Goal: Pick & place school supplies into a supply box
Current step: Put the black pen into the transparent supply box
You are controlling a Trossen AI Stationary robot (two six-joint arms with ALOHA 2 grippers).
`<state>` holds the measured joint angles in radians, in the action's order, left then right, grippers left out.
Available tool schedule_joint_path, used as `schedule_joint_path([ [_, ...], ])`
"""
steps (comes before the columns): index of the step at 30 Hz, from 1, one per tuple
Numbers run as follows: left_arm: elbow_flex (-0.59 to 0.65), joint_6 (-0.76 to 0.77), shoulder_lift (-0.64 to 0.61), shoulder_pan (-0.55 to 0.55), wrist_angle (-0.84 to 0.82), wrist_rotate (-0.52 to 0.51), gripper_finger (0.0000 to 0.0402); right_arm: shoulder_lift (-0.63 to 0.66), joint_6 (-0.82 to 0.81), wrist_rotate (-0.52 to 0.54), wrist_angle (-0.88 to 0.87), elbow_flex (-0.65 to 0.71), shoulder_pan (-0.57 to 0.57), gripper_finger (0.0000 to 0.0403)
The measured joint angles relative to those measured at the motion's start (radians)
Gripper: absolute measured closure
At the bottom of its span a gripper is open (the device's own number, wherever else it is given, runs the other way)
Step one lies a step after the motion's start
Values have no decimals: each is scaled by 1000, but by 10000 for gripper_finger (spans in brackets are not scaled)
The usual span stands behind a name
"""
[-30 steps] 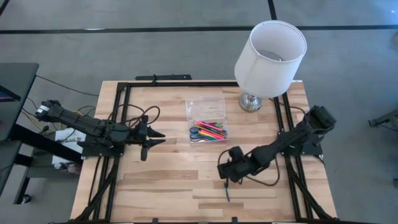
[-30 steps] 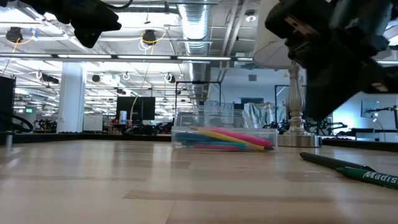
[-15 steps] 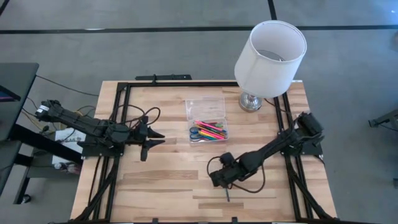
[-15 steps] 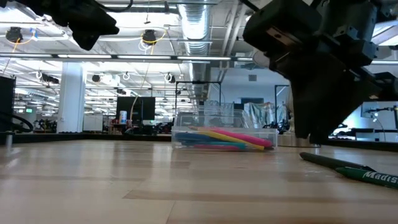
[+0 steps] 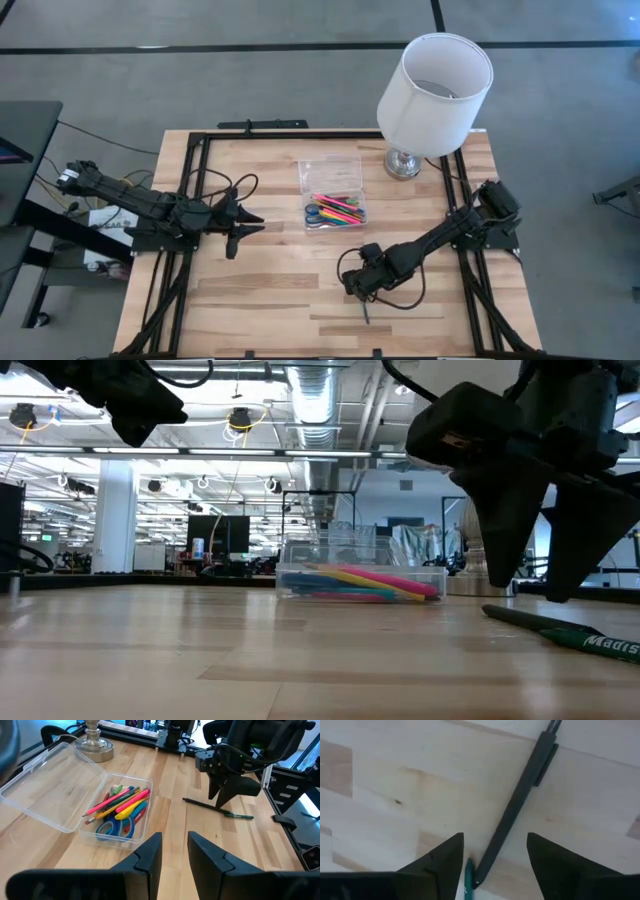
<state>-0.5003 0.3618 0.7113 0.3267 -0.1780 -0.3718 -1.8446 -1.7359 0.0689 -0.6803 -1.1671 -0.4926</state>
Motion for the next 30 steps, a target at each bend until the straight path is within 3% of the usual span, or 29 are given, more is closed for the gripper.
schedule_joint_path([
  [10,0,1,0,0,2,-1,316,-10,15,-7,-37,14,36,216],
  [30,0,28,0,0,-42,-5,316,-85,98,-144,-13,8,52,288],
])
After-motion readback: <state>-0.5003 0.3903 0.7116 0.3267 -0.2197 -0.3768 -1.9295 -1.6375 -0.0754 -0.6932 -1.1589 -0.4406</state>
